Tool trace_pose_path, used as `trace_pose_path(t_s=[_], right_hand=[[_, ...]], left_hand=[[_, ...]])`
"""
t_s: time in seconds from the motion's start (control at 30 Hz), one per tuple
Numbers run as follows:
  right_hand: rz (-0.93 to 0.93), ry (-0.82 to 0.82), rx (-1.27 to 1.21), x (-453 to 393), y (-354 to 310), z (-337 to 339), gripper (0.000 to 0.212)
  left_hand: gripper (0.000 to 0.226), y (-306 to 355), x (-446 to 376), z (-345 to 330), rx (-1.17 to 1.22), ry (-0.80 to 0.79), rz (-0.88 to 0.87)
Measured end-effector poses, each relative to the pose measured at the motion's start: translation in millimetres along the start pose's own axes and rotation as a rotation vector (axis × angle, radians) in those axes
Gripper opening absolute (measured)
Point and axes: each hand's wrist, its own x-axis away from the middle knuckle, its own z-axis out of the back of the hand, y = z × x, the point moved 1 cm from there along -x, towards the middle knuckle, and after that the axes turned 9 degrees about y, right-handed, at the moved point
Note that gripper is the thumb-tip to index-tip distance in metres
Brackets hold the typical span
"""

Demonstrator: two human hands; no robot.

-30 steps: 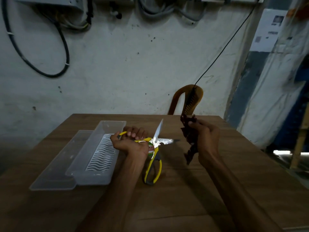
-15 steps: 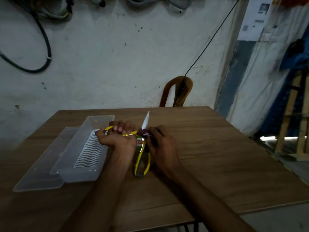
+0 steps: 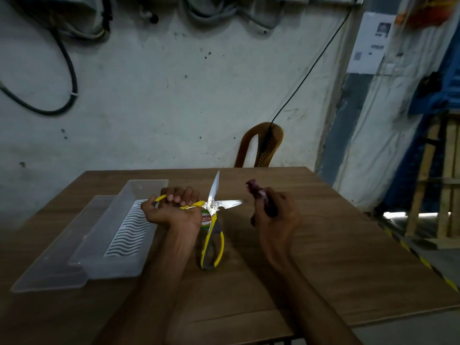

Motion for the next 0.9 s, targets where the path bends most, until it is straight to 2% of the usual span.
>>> trace_pose_path(t_s=[0.13, 0.2, 0.37, 0.47, 0.53, 0.6, 0.67, 0.8, 0.9], right_hand=[[0.265, -0.239, -0.118, 29, -31, -18, 0.023], [0.302, -0.271, -0.095, 31, -31, -27, 0.022], [0.180, -0.182, -0.046, 18, -8, -19, 0.021], [-0.179, -0.119, 0.074, -2, 15, -11, 0.025], [-0.278, -0.019, 0.042, -11, 20, 0, 0.027], [-0.100, 0.062, -0.043, -7, 4, 8, 0.024], [0.053, 0.017, -0.148, 8, -15, 4, 0.020], [0.193, -0.230, -0.170, 28, -23, -20, 0.023], [0.198, -0.227, -0.154, 26, -15, -21, 0.023]], left_hand=[[0.031, -1, 3, -1, -0.036, -0.025, 0.014], [0.030, -1, 4, -1, -0.046, -0.034, 0.024], [0.030, -3, 6, -2, -0.056, -0.053, 0.019], [0.029, 3, 0, -1, -0.023, -0.046, 0.009], [0.029, 3, -1, -1, -0.029, -0.040, 0.002], [0.029, 0, 1, -1, -0.051, -0.033, -0.001], [0.030, -3, 3, -2, -0.066, -0.038, 0.000], [0.030, 0, 4, -2, -0.070, -0.057, 0.009], [0.029, -1, 5, -2, -0.073, -0.061, 0.007]])
